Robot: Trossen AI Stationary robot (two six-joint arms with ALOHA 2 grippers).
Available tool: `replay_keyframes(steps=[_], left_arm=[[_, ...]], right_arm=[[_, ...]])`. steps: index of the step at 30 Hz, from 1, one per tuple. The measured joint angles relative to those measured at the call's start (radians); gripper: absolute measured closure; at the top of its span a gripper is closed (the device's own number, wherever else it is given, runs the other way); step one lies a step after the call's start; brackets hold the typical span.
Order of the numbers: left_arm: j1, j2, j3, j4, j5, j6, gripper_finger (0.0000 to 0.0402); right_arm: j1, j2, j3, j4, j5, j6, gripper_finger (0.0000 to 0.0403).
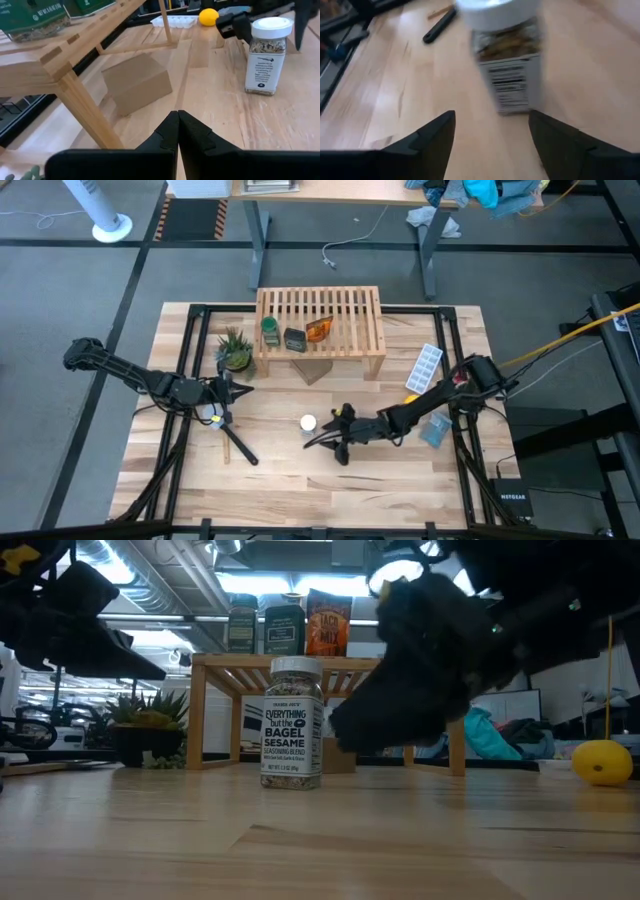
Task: Shelf spices
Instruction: Put the white seasoning bottle on the shelf
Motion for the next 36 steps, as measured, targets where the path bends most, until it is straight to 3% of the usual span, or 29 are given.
replay_keyframes(steps=[6,14,26,36], left_arm=[[0.0,0.0,0.0,-0.019,0.0,-0.029,0.04],[0.0,0.0,0.0,-0.018,0.013,-0.035,0.04],[0.0,0.001,0.0,-0.018,0.034,-0.057,0.04],[0.0,0.001,0.0,-0.018,0.057,-0.057,0.04]], right_arm=[[-0.001,0.085,0.074,-0.004,-0.017,-0.069,0.0145],[-0.002,0.144,0.115,-0.024,0.118,-0.089,0.0145],[-0.008,0.149,0.121,-0.019,0.198,-0.122,0.0145],[-0.027,0.149,0.121,0.065,0.182,-0.198,0.0145]])
